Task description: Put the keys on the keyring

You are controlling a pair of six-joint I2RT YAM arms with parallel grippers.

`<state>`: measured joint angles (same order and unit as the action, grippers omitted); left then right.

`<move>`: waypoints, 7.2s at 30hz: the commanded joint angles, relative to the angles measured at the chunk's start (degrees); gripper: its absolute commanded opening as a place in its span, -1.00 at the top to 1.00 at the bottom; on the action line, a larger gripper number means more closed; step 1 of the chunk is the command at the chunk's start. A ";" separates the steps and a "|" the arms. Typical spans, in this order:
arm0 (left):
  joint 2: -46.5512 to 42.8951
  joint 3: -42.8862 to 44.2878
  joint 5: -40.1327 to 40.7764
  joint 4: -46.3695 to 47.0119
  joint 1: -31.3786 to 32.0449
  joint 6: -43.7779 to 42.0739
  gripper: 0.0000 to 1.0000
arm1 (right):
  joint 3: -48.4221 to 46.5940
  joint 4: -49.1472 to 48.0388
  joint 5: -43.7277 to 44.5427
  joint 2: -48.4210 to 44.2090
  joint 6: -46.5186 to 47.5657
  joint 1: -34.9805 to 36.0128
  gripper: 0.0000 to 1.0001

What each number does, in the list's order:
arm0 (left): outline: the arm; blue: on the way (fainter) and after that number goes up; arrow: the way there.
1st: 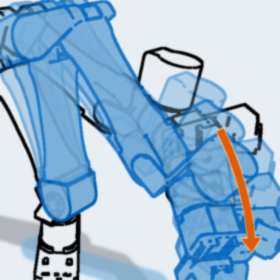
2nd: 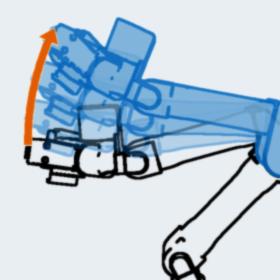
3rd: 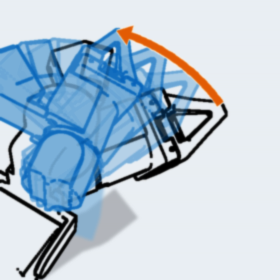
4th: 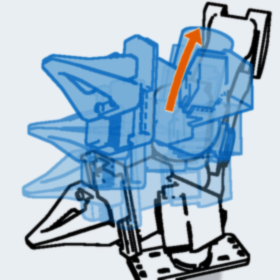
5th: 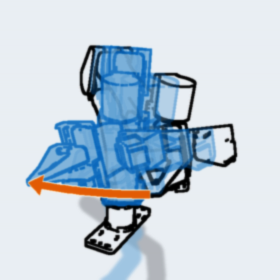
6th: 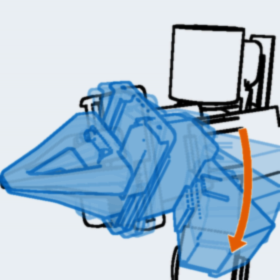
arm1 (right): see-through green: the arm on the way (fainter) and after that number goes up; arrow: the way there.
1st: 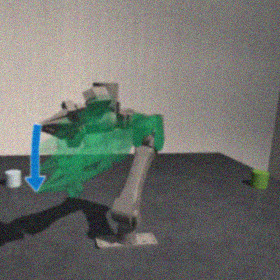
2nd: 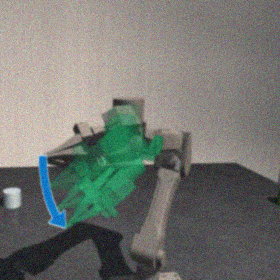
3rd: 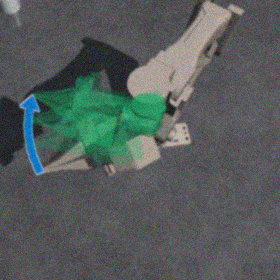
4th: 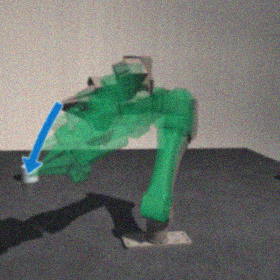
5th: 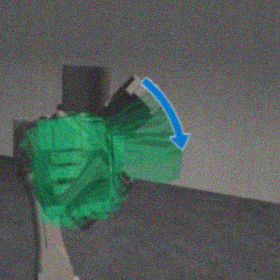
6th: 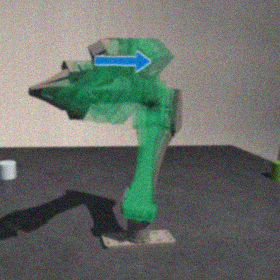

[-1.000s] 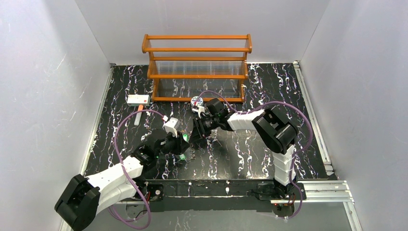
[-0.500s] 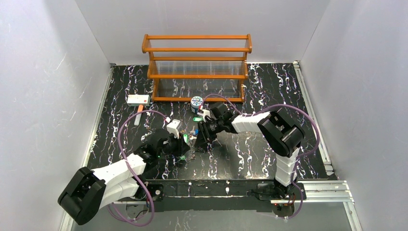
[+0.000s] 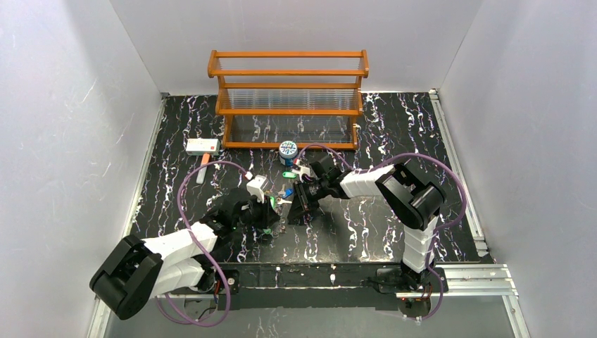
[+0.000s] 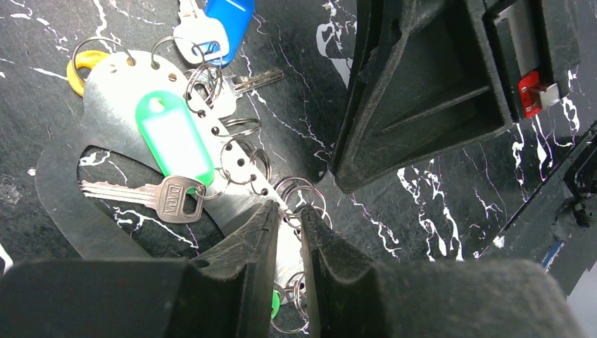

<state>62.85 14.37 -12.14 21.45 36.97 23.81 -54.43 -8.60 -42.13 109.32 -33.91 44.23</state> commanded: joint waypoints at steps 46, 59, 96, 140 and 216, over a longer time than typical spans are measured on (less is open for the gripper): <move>-11.88 -1.81 9.61 -4.31 0.36 -0.59 0.46 | -1.42 3.42 9.83 -4.04 3.33 4.75 0.30; -9.67 -2.33 6.35 -1.50 0.36 -0.67 0.43 | 1.90 -3.96 3.64 -1.19 -6.35 1.07 0.22; -9.72 -3.43 5.56 -1.07 0.37 -0.59 0.49 | -2.14 -11.81 -1.41 4.68 -11.85 -0.36 0.37; 6.60 2.07 1.95 6.99 0.38 6.01 1.00 | -7.87 -2.48 0.23 8.30 -0.62 -0.19 0.91; -5.49 4.33 27.45 -17.41 -1.02 16.08 -0.12 | -11.92 15.83 30.29 1.37 4.15 15.27 0.20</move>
<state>57.56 19.18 15.35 3.16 36.42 40.45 -65.47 8.56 -9.30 107.48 -27.94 59.29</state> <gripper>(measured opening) 0.565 0.403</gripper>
